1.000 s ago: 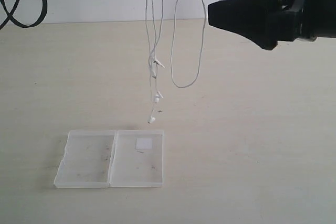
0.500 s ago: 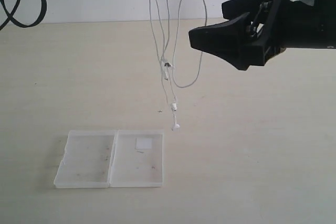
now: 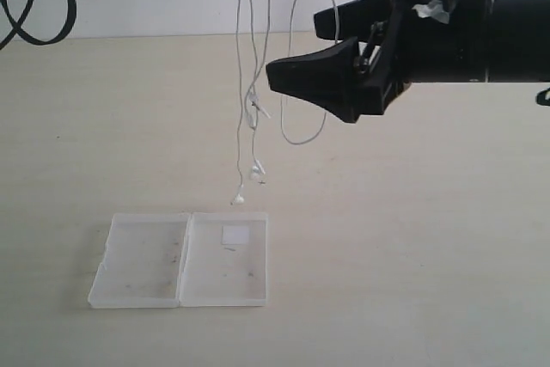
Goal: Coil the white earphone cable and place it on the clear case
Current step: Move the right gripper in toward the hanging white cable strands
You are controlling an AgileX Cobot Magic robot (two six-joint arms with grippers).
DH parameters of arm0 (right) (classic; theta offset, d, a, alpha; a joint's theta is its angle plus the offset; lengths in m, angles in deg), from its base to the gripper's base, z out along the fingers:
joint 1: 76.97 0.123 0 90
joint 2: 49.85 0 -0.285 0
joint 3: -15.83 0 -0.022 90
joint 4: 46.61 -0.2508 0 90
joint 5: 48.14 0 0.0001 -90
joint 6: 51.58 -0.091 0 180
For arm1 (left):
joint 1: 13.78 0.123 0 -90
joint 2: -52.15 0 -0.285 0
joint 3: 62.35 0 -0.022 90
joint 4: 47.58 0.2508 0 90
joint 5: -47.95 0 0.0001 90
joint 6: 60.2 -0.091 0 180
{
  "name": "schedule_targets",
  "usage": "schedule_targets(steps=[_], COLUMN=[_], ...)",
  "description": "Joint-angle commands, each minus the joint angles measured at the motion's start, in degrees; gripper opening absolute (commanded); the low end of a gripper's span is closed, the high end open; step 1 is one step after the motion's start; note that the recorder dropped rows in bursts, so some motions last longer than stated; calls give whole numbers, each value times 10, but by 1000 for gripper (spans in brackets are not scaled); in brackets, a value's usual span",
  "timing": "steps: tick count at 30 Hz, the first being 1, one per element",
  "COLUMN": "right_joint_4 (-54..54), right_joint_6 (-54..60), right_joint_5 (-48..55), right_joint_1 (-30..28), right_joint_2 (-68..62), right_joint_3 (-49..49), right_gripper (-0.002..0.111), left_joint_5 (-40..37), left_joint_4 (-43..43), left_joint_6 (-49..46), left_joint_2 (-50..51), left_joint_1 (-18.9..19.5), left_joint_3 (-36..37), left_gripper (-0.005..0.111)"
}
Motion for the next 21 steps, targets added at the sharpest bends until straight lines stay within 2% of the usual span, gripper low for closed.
schedule_targets(steps=[1,8,12,17,21], right_joint_4=[-10,-10,-10,-10,1], right_joint_6=[9,9,0,-66,-128], right_joint_5=[-32,-62,-94,-63,-91], right_joint_1=[41,89,93,93,93], right_joint_2=[-28,-63,-64,-55,-21], right_joint_3=[39,72,77,77,77], right_gripper=[94,94,94,94,94], left_joint_5=[4,4,4,3,3], left_joint_4=[-8,-8,-8,-8,-7], left_joint_6=[-1,-1,-1,-1,-3], left_joint_2=[0,0,0,0,0], left_joint_1=[1,1,1,1,1], left_joint_3=[-4,-4,-4,-4,-4], left_gripper=[0,0,0,0,0])
